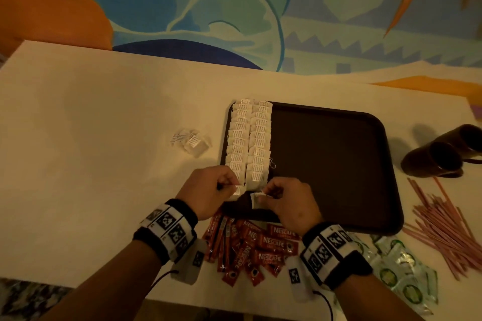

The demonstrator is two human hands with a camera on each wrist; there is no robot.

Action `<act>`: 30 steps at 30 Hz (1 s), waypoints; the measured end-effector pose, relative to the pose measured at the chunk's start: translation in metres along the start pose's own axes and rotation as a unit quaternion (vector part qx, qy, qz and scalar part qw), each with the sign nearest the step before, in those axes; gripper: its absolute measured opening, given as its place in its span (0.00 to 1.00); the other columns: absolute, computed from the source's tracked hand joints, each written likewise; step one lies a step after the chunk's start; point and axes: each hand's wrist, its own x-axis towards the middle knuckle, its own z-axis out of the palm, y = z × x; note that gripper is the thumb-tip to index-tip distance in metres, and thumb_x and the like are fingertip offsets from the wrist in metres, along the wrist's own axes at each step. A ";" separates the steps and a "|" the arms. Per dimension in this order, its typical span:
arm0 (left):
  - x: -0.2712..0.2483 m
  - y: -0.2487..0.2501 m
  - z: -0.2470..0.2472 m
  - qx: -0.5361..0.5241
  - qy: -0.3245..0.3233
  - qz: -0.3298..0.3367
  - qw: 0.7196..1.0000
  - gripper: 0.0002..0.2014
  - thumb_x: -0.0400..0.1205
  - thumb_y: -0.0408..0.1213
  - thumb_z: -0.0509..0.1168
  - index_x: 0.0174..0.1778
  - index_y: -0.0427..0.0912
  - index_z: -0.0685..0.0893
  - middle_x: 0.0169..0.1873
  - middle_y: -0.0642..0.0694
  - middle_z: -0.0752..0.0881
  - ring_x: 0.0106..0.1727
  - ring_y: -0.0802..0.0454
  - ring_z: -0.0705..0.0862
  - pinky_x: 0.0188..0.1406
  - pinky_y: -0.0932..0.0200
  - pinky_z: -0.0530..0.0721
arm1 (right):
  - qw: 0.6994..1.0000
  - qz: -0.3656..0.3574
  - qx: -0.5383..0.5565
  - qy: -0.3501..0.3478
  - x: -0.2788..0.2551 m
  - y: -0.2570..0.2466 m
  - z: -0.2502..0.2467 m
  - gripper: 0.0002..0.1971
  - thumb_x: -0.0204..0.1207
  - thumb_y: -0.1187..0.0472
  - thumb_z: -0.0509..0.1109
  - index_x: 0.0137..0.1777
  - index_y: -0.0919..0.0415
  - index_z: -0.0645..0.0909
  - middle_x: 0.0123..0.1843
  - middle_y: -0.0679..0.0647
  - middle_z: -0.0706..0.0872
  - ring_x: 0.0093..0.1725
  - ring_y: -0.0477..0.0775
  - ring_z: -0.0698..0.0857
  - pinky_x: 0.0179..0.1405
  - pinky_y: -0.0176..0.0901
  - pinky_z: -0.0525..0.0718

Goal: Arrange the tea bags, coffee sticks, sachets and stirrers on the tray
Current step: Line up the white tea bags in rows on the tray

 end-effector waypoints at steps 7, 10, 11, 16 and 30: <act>0.008 -0.003 0.009 0.001 0.076 0.010 0.997 0.04 0.81 0.36 0.74 0.47 0.51 0.90 0.40 0.59 0.88 0.41 0.67 0.85 0.40 0.72 0.80 | 0.998 0.030 0.033 0.049 0.008 -0.004 0.005 0.06 0.73 0.53 0.84 0.42 0.47 0.88 0.40 0.42 0.88 0.41 0.40 0.86 0.38 0.34 0.85; 0.007 -0.007 0.014 0.009 0.088 0.024 0.996 0.05 0.80 0.35 0.75 0.46 0.52 0.90 0.42 0.57 0.87 0.44 0.64 0.85 0.45 0.63 0.85 | 0.998 0.031 0.039 0.045 0.010 -0.005 0.007 0.08 0.73 0.56 0.85 0.40 0.48 0.87 0.39 0.43 0.87 0.39 0.39 0.85 0.34 0.29 0.79; 0.007 -0.008 0.015 0.011 0.092 0.030 0.995 0.06 0.79 0.35 0.76 0.46 0.52 0.90 0.42 0.57 0.86 0.44 0.63 0.84 0.45 0.62 0.85 | 0.998 0.029 0.040 0.044 0.011 -0.006 0.008 0.09 0.72 0.56 0.85 0.40 0.47 0.86 0.39 0.43 0.87 0.39 0.39 0.85 0.33 0.29 0.78; 0.005 -0.013 0.018 0.020 0.115 0.041 0.992 0.07 0.79 0.35 0.76 0.50 0.51 0.90 0.46 0.56 0.81 0.45 0.62 0.82 0.49 0.61 0.84 | 0.998 0.028 0.020 0.061 0.014 -0.009 0.013 0.13 0.71 0.55 0.86 0.48 0.49 0.84 0.46 0.46 0.86 0.44 0.44 0.86 0.42 0.41 0.89; -0.012 -0.026 0.029 0.075 0.083 0.070 0.991 0.07 0.83 0.40 0.70 0.55 0.54 0.88 0.60 0.62 0.76 0.61 0.56 0.80 0.55 0.49 0.87 | 0.995 -0.035 -0.092 0.035 0.004 -0.012 0.028 0.09 0.77 0.56 0.79 0.46 0.46 0.81 0.50 0.45 0.80 0.46 0.45 0.83 0.47 0.47 0.89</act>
